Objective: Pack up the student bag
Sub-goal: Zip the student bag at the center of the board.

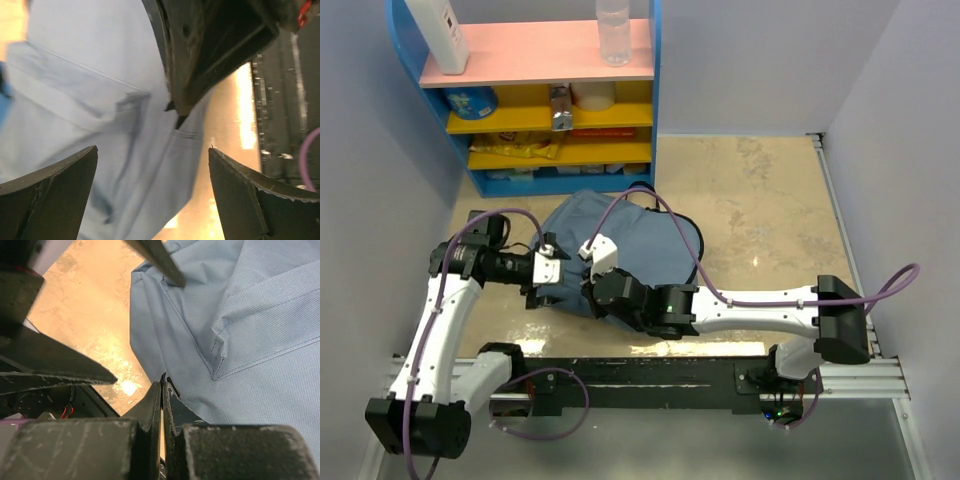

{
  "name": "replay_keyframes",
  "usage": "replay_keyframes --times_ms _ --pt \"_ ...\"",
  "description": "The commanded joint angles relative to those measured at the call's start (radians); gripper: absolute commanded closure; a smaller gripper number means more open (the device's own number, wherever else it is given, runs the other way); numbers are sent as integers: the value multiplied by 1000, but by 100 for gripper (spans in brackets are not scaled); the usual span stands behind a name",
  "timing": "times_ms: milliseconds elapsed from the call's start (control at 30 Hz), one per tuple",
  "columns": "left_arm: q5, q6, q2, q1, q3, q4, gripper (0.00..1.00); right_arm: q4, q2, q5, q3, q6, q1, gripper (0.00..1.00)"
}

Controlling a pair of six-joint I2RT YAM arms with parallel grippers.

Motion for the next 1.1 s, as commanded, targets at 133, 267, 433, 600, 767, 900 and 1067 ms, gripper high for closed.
replay_keyframes --times_ms 133,267,433,600,767,900,1067 --pt "94 33 86 -23 -81 -5 5 171 -101 45 8 33 8 100" --pt "92 -23 110 -69 -96 77 6 184 -99 40 7 37 8 100" --pt "75 -96 135 -126 -110 171 8 185 -90 28 11 40 8 100" --pt "40 -122 161 -149 -128 216 14 185 -104 33 8 40 7 100" --pt "23 -141 165 -158 -139 253 36 184 -115 34 -1 43 8 100" --pt "14 -156 147 -166 -148 265 56 178 -127 40 -12 52 7 100" --pt "-14 -175 115 -164 -144 277 75 133 -167 77 -38 69 8 100"
